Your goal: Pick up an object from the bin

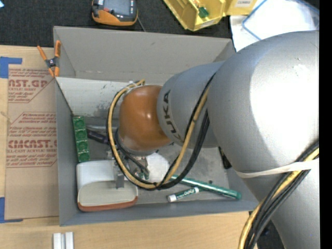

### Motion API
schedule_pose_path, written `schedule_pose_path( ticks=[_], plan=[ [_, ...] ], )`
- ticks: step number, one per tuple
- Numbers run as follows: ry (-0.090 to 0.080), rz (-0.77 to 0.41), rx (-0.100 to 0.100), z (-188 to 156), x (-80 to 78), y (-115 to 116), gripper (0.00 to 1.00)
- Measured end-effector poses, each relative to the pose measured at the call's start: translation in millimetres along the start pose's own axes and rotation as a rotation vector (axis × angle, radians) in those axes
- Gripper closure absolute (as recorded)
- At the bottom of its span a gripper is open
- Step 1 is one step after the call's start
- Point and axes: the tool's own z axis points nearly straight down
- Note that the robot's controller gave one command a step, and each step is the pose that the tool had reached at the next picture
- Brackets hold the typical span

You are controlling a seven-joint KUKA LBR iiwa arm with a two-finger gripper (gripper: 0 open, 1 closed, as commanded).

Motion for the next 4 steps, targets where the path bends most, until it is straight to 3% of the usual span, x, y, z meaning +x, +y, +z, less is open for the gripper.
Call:
schedule_pose_path(
  ticks=[3, 4],
  plan=[
    [0.001, 0.000, 0.000, 0.0, 0.1, 0.0, 1.00],
    [-0.003, -0.026, 0.000, -245.4, 18.2, 5.7, 1.00]
  ],
)
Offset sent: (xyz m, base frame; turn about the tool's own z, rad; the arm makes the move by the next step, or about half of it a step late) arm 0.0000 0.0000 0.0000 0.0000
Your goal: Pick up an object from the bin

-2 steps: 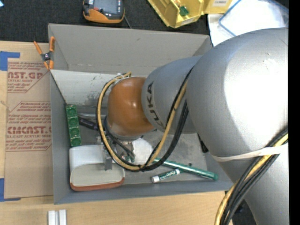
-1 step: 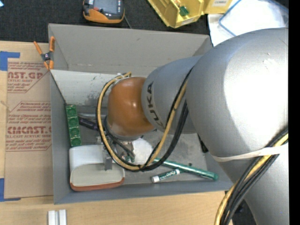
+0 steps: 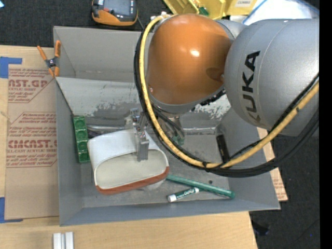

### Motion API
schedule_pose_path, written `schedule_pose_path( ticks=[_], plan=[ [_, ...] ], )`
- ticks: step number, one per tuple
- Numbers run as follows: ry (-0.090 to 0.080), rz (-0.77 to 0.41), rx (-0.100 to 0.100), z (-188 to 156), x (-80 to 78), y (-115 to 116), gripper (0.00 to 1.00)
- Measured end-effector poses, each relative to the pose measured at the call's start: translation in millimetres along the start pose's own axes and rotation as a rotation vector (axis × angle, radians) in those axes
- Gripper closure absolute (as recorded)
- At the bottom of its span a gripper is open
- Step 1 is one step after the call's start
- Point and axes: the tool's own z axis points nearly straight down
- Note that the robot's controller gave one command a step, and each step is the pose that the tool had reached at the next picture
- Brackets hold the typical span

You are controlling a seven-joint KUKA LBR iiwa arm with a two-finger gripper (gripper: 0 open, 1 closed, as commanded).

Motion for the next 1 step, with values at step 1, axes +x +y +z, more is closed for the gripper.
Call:
schedule_pose_path(
  ticks=[1],
  plan=[
    [0.003, -0.002, 0.000, 2.0, 0.3, 0.6, 1.00]
  ],
)
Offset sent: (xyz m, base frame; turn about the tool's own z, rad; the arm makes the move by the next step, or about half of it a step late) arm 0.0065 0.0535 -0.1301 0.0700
